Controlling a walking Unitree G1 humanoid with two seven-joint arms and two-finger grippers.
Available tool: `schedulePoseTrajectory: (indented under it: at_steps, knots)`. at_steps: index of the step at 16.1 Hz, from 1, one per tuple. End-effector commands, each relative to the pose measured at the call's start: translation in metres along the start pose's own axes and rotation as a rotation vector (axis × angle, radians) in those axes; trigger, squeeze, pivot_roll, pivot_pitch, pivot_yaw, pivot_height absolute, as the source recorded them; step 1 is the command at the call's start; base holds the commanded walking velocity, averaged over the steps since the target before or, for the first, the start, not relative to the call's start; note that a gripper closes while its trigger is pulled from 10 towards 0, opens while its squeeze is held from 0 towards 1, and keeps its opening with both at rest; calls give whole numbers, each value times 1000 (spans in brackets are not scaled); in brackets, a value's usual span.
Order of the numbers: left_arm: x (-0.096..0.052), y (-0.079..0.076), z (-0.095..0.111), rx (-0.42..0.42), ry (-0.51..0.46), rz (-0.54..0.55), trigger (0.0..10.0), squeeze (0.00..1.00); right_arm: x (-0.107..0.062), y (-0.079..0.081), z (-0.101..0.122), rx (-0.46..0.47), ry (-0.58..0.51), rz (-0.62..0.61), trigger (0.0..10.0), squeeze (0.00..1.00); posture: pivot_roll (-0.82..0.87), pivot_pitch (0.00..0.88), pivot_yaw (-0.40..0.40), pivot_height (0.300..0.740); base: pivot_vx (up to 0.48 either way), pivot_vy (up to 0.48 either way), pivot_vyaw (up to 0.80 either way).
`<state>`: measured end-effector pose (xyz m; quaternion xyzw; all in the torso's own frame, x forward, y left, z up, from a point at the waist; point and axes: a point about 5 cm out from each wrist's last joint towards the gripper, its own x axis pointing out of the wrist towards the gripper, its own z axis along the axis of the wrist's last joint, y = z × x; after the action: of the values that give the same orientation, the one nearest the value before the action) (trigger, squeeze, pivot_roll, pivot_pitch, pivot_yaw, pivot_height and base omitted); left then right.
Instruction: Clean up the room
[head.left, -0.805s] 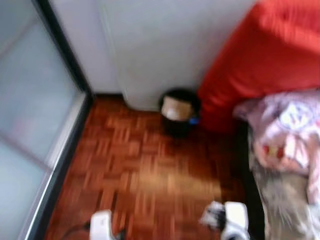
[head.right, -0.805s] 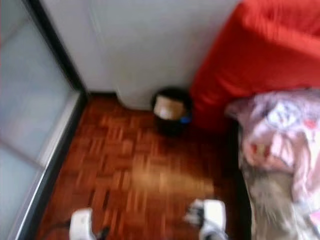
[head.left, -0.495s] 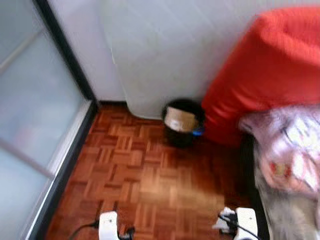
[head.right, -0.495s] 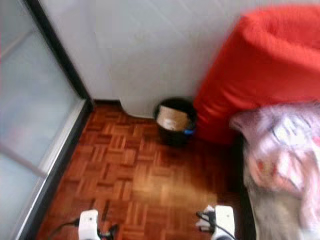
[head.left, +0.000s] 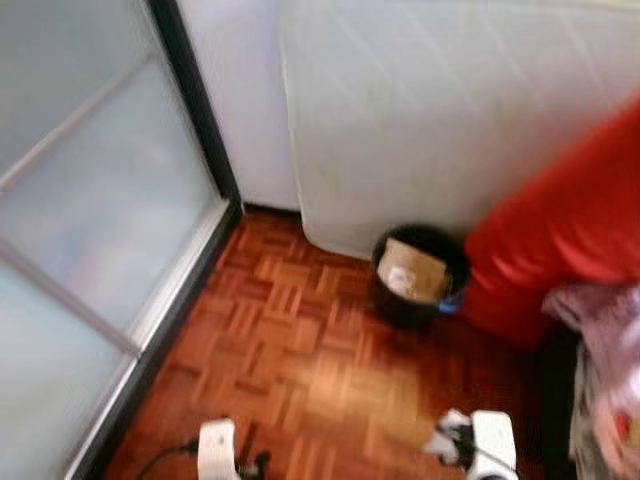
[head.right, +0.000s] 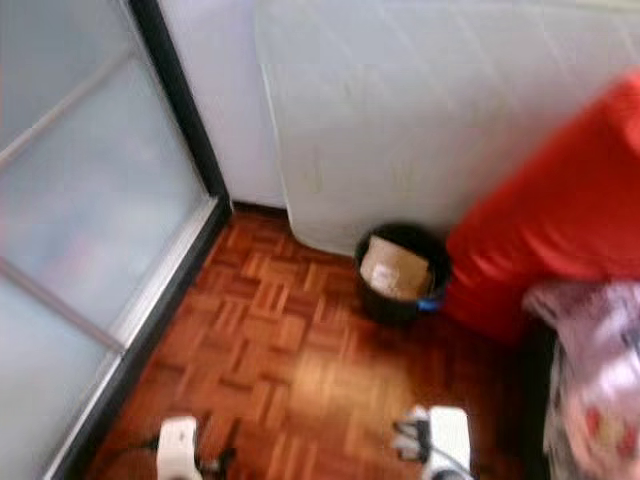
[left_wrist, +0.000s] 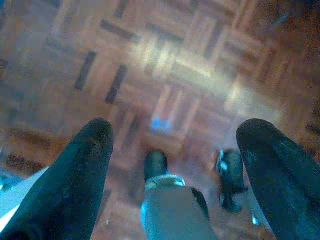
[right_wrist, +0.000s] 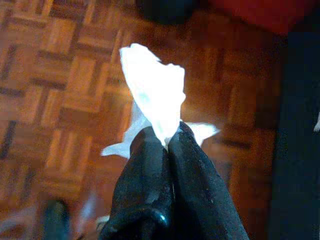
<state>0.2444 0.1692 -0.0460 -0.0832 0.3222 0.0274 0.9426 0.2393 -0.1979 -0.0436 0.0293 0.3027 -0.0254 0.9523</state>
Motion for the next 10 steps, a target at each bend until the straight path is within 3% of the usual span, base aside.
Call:
schedulePoseTrajectory:
  at_steps: [1, 10]
  knots:
    - [-7, 15, -18, 8, 61, 40, 10000, 0, -3, 12, -14, 18, 45, 26, 10000, 0, -26, 266, 43, 740, 337, 0, 0]
    - [-7, 17, -17, 10, 60, 42, 10000, 0, -3, 12, -14, 37, 46, 12, 10000, 0, -24, 279, 45, 740, 341, 0, 0]
